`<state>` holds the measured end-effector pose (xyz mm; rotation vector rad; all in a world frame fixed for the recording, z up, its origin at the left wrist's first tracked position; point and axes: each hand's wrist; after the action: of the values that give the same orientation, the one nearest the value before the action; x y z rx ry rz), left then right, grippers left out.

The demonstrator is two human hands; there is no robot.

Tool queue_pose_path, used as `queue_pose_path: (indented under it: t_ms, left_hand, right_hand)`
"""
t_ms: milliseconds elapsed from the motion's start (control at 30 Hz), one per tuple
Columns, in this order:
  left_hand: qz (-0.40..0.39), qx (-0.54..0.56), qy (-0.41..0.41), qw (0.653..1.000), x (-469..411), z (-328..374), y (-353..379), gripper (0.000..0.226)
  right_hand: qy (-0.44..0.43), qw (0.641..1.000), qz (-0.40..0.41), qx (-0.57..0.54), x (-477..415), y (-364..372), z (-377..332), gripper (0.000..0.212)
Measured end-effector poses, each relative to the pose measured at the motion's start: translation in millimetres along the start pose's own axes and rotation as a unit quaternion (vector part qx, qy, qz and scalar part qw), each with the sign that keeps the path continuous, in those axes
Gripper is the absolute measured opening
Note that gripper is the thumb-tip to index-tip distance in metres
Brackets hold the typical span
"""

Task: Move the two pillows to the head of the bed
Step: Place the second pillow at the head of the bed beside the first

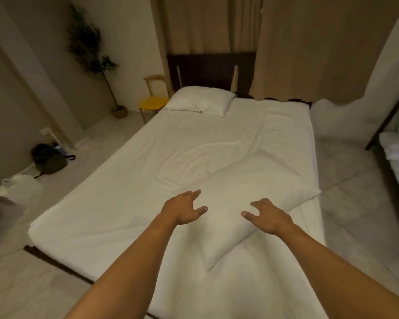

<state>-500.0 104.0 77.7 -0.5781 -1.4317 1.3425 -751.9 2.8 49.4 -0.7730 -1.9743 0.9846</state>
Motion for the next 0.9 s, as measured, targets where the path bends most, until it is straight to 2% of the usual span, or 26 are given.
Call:
queue_pose_path:
  t_ms: [267,567,900]
  left_hand:
    - [-0.037,-0.001,0.032,0.999,-105,-47,26,0.076]
    - [-0.055,-0.012,0.06,0.997,-221,-60,68,0.076]
    - [-0.042,-0.032,0.059,0.997,-335,-58,123,0.079]
  right_hand:
    - [0.081,0.995,0.01,-0.061,-73,60,-4,0.074]
    - [0.138,0.982,0.04,-0.126,-170,119,17,0.079]
    - [0.171,0.962,0.136,-0.163,-239,171,58,0.077]
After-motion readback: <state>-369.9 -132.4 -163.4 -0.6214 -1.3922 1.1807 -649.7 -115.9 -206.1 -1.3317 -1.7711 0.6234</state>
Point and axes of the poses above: each hand's wrist, its own x-axis away from the middle knuckle, its own y-axis out of the palm, z = x × y, and after that the axes turned 5 degrees about -y, right-handed
